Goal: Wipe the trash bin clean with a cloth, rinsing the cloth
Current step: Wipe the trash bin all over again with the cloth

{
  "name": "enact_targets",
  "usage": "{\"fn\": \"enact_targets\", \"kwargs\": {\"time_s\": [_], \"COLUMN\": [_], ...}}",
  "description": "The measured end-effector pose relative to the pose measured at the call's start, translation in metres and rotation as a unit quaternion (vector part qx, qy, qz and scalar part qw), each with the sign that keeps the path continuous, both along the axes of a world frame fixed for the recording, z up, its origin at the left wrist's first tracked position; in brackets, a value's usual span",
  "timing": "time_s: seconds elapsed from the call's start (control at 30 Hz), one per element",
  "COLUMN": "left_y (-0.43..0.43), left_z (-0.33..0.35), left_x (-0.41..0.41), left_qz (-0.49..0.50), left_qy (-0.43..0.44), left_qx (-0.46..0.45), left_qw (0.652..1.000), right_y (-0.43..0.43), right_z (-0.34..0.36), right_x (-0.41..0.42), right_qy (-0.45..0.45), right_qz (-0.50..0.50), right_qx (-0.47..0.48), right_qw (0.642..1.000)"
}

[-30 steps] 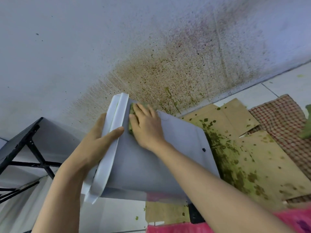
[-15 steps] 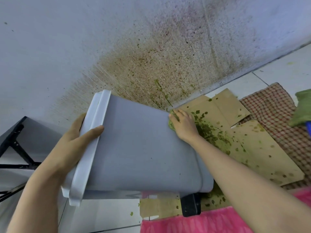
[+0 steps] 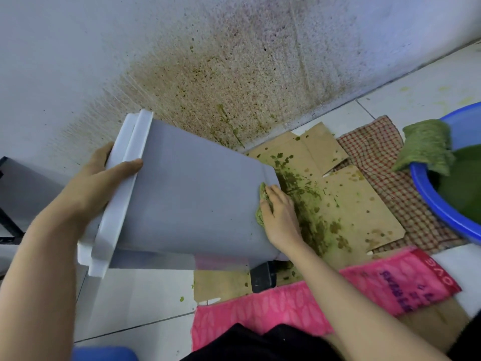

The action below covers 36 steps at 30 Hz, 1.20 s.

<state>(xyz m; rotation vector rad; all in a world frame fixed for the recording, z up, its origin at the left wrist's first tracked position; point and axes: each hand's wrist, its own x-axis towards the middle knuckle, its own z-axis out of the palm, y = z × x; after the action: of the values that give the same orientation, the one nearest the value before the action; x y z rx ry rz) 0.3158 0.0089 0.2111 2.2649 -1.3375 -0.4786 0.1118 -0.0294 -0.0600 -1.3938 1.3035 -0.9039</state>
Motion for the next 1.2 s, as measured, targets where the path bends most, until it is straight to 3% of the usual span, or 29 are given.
{"fn": "enact_targets", "kwargs": {"time_s": [0.33, 0.53, 0.7, 0.87, 1.07, 1.2], "left_y": [0.004, -0.001, -0.001, 0.011, 0.007, 0.003], "left_z": [-0.003, -0.005, -0.008, -0.01, -0.011, -0.009], "left_x": [-0.004, 0.0, 0.013, 0.033, 0.028, 0.015], "left_qz": [-0.006, -0.014, -0.028, -0.033, -0.028, -0.02], "left_qy": [-0.007, -0.012, 0.005, 0.02, 0.02, 0.022], "left_qx": [-0.008, -0.012, -0.016, -0.007, -0.015, -0.021], "left_qw": [1.0, 1.0, 0.999, 0.999, 0.999, 0.999], "right_y": [0.116, 0.091, 0.051, 0.023, -0.02, -0.016], "right_z": [0.001, 0.071, 0.104, 0.086, 0.03, 0.0], "right_x": [0.014, 0.045, 0.073, 0.072, 0.027, 0.002], "right_qy": [-0.022, -0.051, -0.005, -0.017, 0.029, -0.018], "right_qz": [-0.086, 0.008, 0.051, 0.087, 0.094, 0.077], "right_qx": [-0.076, -0.231, -0.304, -0.241, -0.131, -0.101], "right_qw": [0.993, 0.972, 0.951, 0.966, 0.986, 0.992]}}
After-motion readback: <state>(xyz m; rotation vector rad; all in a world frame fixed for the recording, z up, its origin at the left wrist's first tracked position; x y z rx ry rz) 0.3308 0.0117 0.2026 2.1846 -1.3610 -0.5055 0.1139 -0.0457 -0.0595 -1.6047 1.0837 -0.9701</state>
